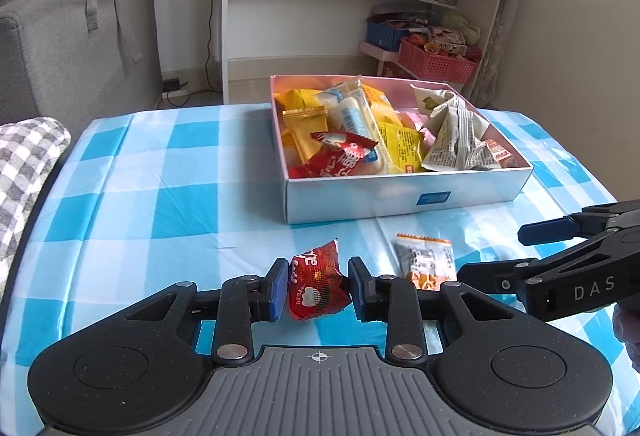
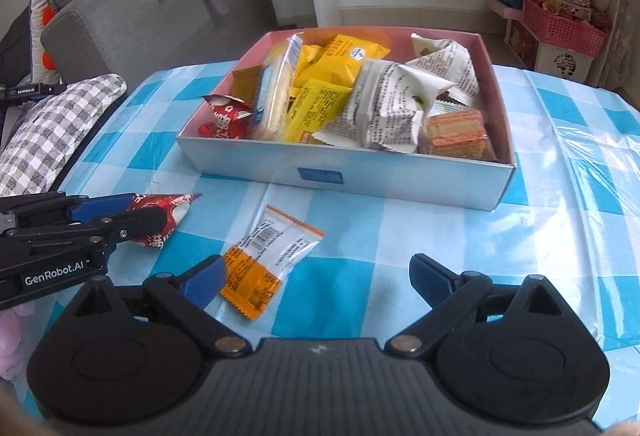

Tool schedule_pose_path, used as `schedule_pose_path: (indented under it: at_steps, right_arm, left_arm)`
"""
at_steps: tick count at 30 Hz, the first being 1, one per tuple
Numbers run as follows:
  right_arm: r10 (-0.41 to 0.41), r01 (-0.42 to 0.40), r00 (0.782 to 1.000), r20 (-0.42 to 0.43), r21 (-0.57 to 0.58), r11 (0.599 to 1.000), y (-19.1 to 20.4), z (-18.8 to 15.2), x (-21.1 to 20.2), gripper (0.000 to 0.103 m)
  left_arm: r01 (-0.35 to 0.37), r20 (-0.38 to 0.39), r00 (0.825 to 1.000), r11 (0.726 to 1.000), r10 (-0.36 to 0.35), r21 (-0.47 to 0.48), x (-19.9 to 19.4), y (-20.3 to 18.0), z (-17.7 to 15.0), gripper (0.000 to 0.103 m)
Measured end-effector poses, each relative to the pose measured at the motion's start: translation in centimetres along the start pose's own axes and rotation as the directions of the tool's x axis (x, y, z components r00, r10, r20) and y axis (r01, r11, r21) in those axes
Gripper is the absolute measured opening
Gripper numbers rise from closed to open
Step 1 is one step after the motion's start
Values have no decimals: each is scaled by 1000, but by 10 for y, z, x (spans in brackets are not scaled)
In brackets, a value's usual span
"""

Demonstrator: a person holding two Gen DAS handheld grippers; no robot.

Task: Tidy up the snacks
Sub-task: 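Grasp the red candy with the left tool while the right tool grasps the orange-and-white pack, then carry both snacks into the pink box and open both tools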

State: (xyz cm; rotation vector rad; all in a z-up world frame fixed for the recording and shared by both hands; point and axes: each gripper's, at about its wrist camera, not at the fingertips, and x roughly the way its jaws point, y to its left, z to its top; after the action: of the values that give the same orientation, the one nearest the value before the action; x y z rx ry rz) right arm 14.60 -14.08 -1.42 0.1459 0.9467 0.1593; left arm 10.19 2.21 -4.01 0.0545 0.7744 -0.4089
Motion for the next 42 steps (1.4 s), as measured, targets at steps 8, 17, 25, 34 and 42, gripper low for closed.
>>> schedule_pose_path:
  at_steps: [8,17,25,34,42]
  right_arm:
    - [-11,10,999,-30,-36,999,24,-2,15,90]
    - [-50,50,999,-11,-13,999,29,1,19,79]
    - [-148,146,989,-20,-61,987,38,3,23,43]
    - [-135,133,990,-49,-47,990,35,6,20,36]
    - [-120,119,991,-53,-18,993,29,10,15,36]
  left_arm:
    - [-2,-44,999,998,5,67,-6,11,-20,34]
    - [15,-66,998,999,-12,51,-3,13,-18,45]
    - [-15,-96,995,999,17,30,0,14,-17,40]
    - [-63,-98,993,998,65,16,-2,12,-12,28]
    - [-70,-91,993,997,71,9,-4,9,-8,27]
